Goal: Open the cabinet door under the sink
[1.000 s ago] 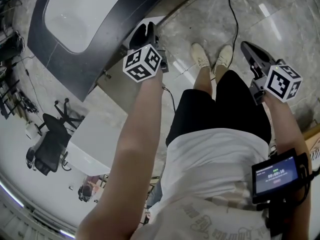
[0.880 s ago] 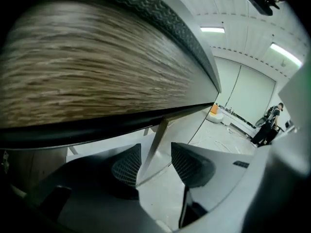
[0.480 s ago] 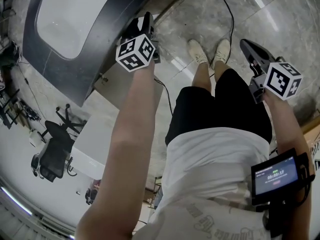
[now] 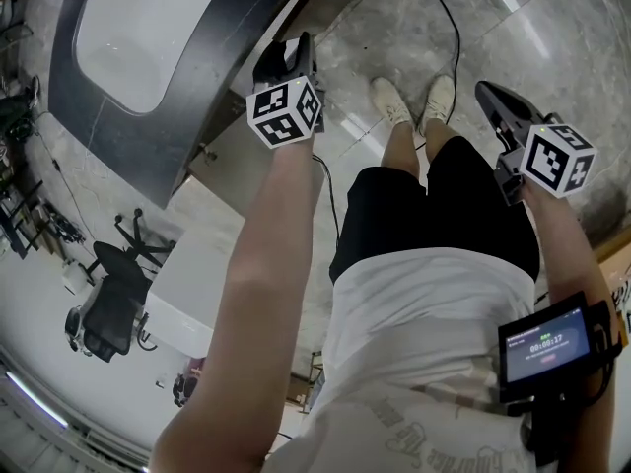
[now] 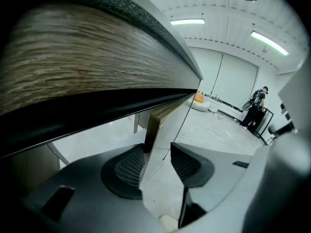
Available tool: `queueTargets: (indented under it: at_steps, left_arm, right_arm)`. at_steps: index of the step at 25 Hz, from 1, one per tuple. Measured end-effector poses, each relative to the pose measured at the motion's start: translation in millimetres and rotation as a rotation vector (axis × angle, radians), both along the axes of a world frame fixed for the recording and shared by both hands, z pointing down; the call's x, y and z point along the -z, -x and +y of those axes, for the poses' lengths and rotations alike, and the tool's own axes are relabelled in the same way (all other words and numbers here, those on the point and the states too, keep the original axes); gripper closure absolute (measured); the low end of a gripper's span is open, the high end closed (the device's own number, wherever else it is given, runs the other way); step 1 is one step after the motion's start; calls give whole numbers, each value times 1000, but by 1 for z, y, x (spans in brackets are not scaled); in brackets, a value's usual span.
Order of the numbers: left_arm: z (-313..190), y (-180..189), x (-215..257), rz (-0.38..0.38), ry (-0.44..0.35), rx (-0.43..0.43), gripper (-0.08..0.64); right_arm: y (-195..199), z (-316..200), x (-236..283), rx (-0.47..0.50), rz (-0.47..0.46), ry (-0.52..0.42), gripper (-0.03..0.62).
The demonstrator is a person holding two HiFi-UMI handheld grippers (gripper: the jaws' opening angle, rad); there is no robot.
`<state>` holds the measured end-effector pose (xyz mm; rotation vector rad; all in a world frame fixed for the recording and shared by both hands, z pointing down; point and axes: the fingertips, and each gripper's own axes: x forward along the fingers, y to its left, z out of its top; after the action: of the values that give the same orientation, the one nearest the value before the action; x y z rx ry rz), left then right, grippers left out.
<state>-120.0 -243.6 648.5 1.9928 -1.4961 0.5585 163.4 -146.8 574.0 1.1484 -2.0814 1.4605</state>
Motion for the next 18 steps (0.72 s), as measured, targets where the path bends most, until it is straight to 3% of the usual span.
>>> queueTargets:
  at_steps: [6,13,18]
  left_arm:
    - [29,-22,-6,-51,43,-100,445]
    - [38,-31,-13,-225,34,-285,492]
    - [42,-46,-14,-217,32,-344,494]
  right_arm:
    - [3,7,-2,16,-1,11,578]
    - [3,12,-5,36,14,35,578]
    - [-2,14,-8,34,29,42,578]
